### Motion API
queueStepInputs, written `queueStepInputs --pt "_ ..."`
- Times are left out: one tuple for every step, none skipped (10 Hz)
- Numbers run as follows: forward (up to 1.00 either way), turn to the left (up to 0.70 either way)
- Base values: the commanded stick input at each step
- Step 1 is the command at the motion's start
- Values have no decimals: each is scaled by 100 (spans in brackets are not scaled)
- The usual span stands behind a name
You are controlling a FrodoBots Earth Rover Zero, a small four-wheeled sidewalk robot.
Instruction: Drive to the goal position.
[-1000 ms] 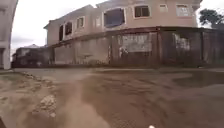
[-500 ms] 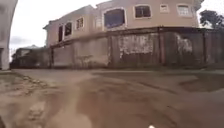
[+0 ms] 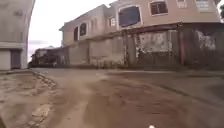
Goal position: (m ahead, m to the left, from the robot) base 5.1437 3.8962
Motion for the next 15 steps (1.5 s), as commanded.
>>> queueStepInputs --pt "50 50" --pt "50 30" --pt "50 0" --pt "50 0" --pt "50 0" --pt "50 0" --pt "50 0" --pt "50 0" --pt "50 0" --pt "50 0" --pt "50 0" --pt "50 0" --pt "50 0" --pt "50 0" --pt "50 0"
